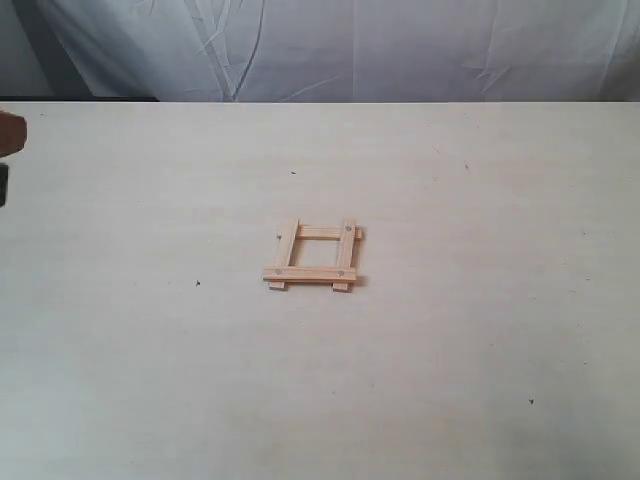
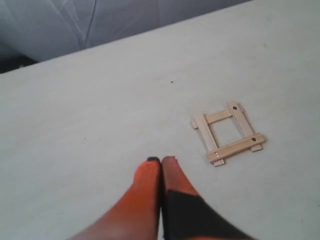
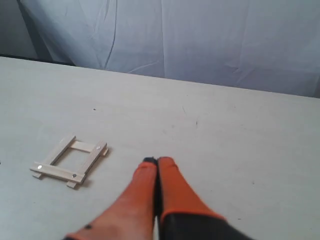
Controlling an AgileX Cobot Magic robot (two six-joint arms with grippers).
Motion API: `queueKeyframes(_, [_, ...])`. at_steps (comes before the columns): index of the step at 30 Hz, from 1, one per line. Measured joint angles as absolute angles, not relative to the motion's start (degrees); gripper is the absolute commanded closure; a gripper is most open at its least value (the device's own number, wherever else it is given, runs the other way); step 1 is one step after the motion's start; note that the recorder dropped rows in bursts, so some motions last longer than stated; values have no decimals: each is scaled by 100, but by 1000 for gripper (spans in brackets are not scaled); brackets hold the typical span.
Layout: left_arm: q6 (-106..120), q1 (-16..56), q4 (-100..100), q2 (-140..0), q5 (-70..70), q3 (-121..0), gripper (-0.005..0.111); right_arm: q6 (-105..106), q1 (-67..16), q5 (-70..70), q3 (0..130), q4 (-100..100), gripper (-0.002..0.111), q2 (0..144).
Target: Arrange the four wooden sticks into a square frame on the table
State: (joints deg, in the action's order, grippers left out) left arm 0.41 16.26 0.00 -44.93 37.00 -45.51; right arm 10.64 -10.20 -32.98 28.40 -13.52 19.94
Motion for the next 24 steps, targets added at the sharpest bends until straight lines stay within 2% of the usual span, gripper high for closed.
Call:
queueKeyframes(7, [30,1626,0,-3496,3114,-3553,107,1064,-1018,-2923,2348,-1209,108,1359])
queueKeyframes(24, [0,1626,0,-3367,3399,-3472,107,1064,-1018,-2908,2333,-1242,108,1301])
